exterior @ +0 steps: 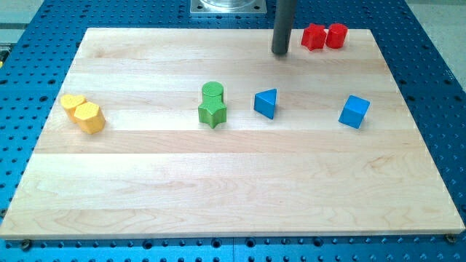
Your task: Push the triangle to the bottom left corner
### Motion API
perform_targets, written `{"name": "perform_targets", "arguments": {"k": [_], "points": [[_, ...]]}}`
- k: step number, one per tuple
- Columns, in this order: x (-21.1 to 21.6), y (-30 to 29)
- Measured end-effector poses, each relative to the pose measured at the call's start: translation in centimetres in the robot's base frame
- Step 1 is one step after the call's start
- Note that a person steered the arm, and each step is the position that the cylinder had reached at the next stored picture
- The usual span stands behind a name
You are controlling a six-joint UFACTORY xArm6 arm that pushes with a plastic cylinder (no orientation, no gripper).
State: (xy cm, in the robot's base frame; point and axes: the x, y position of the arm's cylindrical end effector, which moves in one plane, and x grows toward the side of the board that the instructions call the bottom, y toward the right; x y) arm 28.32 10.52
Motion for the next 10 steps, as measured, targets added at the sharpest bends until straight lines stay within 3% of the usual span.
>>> {"name": "perform_targets", "arguments": {"k": [3,5,7,8,10], "points": [[10.8,-1.8],[15.3,-7.5],[21.9,-17.3],[24.0,-19.4],[24.2,-19.5]]}}
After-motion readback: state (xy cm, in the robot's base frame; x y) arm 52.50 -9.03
